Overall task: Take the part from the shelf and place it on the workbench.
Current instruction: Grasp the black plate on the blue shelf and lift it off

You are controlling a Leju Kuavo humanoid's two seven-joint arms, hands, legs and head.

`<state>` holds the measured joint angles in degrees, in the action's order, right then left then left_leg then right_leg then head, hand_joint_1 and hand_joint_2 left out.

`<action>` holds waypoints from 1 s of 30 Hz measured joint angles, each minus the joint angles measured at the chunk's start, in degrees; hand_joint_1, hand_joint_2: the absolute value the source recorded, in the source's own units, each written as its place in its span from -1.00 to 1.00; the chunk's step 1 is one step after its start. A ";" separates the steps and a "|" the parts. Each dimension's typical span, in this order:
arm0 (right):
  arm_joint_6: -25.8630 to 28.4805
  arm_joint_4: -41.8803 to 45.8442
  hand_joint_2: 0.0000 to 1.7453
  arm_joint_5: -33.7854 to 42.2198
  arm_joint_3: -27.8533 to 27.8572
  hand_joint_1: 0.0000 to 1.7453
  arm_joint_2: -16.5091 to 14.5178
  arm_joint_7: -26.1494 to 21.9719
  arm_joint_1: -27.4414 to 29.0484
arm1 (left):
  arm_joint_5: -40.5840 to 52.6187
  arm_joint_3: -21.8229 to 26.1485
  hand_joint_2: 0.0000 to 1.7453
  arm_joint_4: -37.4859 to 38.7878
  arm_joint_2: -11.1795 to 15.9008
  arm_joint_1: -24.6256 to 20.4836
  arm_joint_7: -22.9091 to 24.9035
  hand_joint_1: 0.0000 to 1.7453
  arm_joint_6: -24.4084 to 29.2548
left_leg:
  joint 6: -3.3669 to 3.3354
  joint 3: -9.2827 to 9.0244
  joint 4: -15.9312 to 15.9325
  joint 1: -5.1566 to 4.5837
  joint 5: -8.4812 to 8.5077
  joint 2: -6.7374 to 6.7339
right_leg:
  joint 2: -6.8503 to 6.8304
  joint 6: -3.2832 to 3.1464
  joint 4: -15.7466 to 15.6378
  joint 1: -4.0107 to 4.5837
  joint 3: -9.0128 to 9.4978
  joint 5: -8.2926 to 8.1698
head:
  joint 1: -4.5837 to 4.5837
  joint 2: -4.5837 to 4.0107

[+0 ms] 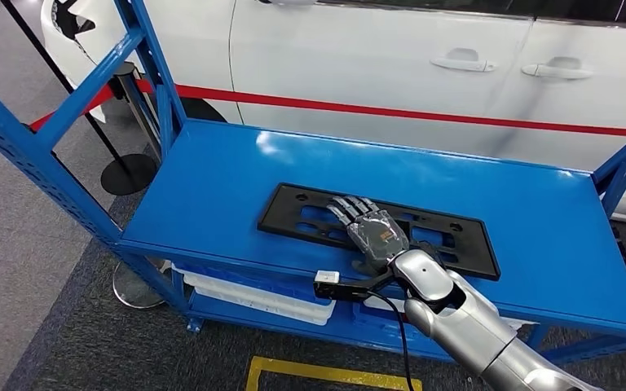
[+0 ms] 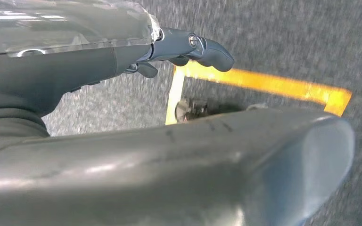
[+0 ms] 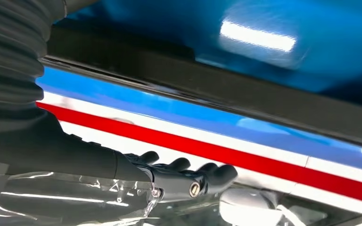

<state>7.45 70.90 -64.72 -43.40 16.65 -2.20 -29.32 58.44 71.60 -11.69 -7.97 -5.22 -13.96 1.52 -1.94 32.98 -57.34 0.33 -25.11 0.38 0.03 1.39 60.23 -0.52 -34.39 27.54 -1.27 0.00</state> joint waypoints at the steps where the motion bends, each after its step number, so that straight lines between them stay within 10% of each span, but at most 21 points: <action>1: -0.25 -0.37 1.00 0.16 0.01 -1.00 0.07 0.08 -0.13 | 0.06 0.00 -1.00 0.00 0.05 -0.06 -0.03 -1.00 -0.13 | -0.19 -0.02 0.11 0.06 0.11 -0.02 | -0.01 0.26 2.95 -0.12 -1.34 1.73 | 0.03 0.00; 3: -0.58 -1.22 1.00 0.45 0.03 -1.00 0.24 0.14 -0.27 | 0.12 0.01 -1.00 0.00 0.16 -0.06 -0.05 -1.00 -0.27 | -0.31 0.08 0.11 0.01 0.15 0.00 | -0.01 0.65 10.55 -0.23 -5.02 5.16 | 0.06 0.00; 5: -0.78 -1.97 1.00 0.80 0.05 -1.00 0.32 0.13 -0.28 | 0.08 0.02 -1.00 0.00 0.21 0.00 -0.05 -1.00 -0.36 | -0.30 0.08 0.07 -0.02 0.12 0.00 | -0.02 0.79 13.60 -0.29 -6.66 5.26 | 0.06 0.00; 10: -1.13 -3.50 1.00 1.71 0.56 -1.00 0.33 -0.07 -0.81 | -0.21 0.03 -1.00 0.00 0.24 -0.06 -0.21 -1.00 -0.70 | 0.37 -0.31 -0.09 -0.22 -0.19 0.09 | 0.03 -0.13 -1.81 0.00 0.88 -2.02 | 0.03 0.00; 15: 0.45 -5.59 1.00 1.55 1.16 -1.00 0.18 -0.01 -1.23 | -0.25 0.10 -1.00 0.00 0.28 0.02 -0.66 -1.00 -1.02 | 1.84 0.36 -1.93 -0.15 -1.77 0.01 | -0.06 -1.71 -3.37 -0.04 1.55 -2.35 | -0.02 0.00; 20: 1.33 -8.27 1.00 0.86 1.74 -1.00 -0.49 0.12 -1.84 | -0.26 0.34 -1.00 0.00 0.30 0.24 -0.64 -1.00 -1.04 | 2.64 6.86 -16.68 0.19 -8.30 -0.05 | -0.26 -2.35 -3.47 -0.08 1.56 -2.45 | -0.08 0.00; 25: 1.50 -10.98 1.00 0.65 2.72 -1.00 -1.20 0.18 -3.09 | -0.32 0.61 -1.00 0.00 0.30 0.15 -0.62 -1.00 -1.07 | 2.08 -0.55 -2.06 0.33 -1.62 -0.15 | -0.08 -1.60 -2.68 0.10 1.45 -2.18 | -0.03 0.00; 30: 1.58 -14.92 1.00 1.16 4.09 -1.00 -1.63 -0.37 -5.06 | -0.52 0.90 -1.00 0.00 0.30 0.08 -0.69 -1.00 -1.16 | 0.21 -1.11 -0.12 0.24 -0.72 -0.17 | 0.05 0.12 -1.46 0.00 0.77 -1.40 | 0.05 0.00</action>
<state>9.03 55.98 -63.55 -39.31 15.02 -2.57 -34.38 57.92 72.50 -11.69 -7.67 -5.14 -14.64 0.36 -1.74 31.87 -57.45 0.57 -25.83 0.20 0.08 1.51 58.77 -0.52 -33.62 26.14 -1.22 0.00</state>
